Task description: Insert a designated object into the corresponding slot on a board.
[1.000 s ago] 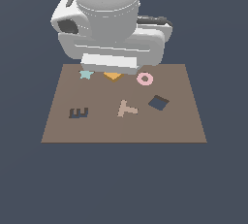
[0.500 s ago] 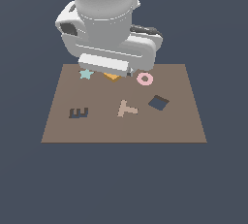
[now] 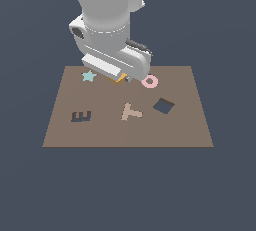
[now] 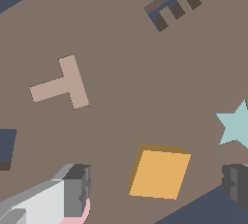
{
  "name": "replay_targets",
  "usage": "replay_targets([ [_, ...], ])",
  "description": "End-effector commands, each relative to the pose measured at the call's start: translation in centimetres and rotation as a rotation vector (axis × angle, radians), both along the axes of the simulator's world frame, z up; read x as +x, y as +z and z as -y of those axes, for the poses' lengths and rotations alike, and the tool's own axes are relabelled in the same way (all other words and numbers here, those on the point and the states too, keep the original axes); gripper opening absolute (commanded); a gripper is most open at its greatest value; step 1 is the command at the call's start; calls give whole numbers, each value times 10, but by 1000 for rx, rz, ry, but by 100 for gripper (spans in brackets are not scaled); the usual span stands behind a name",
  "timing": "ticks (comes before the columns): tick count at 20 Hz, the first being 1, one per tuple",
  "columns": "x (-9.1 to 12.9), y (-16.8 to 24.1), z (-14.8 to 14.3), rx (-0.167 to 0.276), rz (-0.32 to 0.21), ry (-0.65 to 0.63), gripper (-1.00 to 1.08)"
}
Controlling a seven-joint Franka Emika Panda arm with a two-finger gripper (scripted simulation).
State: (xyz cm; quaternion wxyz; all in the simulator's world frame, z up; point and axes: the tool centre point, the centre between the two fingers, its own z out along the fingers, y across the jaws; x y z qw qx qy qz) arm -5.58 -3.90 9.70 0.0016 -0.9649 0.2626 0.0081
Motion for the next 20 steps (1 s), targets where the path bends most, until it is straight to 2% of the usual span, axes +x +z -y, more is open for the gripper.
replay_targets([
  [1, -8, -11, 1, -3, 4, -75, 100],
  [11, -30, -40, 1, -9, 12, -269, 100],
  [20, -34, -46, -1, -10, 13, -311, 100],
])
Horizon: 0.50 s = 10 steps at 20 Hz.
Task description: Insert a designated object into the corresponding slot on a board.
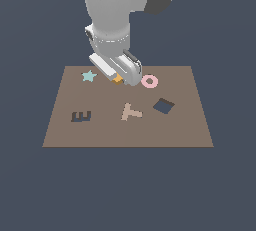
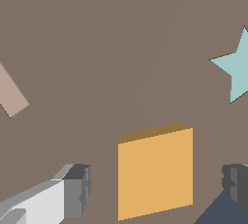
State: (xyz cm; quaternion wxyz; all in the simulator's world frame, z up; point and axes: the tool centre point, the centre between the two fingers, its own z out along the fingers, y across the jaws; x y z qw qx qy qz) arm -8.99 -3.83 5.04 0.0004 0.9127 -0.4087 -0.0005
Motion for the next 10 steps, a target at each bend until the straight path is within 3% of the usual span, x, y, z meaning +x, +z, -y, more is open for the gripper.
replay_targets([
  [1, 0, 0, 0, 0, 0, 0, 100],
  [10, 0, -20, 0, 0, 1, -5, 100],
])
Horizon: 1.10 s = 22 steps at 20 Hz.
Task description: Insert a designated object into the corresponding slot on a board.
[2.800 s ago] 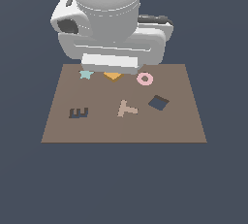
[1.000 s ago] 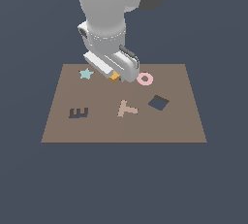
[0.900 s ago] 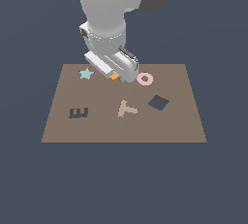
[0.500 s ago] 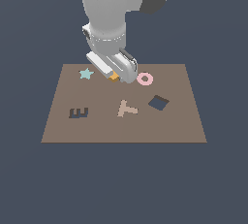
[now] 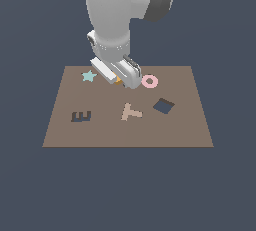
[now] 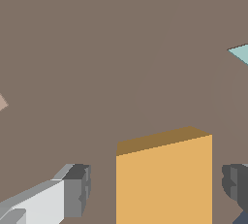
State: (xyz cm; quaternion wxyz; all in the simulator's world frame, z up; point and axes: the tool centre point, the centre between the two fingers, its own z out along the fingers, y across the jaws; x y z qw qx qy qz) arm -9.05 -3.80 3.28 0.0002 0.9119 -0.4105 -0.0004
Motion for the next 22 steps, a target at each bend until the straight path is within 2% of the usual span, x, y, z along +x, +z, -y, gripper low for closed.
replay_targets([
  [1, 0, -3, 0, 0, 1, -1, 100],
  [2, 0, -3, 0, 0, 1, -1, -100],
  [15, 1, -2, -2, 0, 2, 1, -100],
  [22, 17, -1, -23, 0, 2, 19, -100],
])
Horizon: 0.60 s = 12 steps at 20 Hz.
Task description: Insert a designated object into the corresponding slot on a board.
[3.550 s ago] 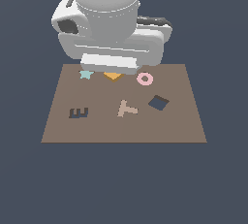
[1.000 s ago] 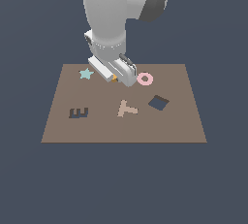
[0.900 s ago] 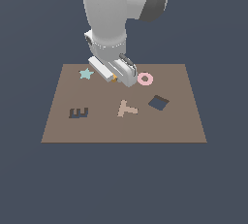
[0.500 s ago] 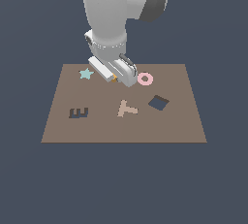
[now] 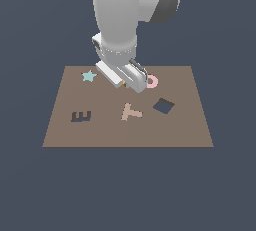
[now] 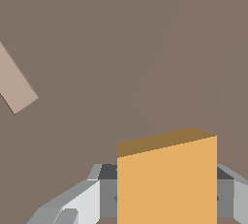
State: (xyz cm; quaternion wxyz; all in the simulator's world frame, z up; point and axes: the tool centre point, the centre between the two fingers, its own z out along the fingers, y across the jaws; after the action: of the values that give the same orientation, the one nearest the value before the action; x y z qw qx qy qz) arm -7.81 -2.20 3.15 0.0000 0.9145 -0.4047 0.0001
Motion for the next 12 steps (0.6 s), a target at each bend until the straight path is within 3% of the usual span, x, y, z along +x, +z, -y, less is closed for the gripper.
replay_targets([
  [1, 8, 1, -12, 0, 1, 11, -100],
  [12, 64, 6, -90, 0, 1, 77, -100],
])
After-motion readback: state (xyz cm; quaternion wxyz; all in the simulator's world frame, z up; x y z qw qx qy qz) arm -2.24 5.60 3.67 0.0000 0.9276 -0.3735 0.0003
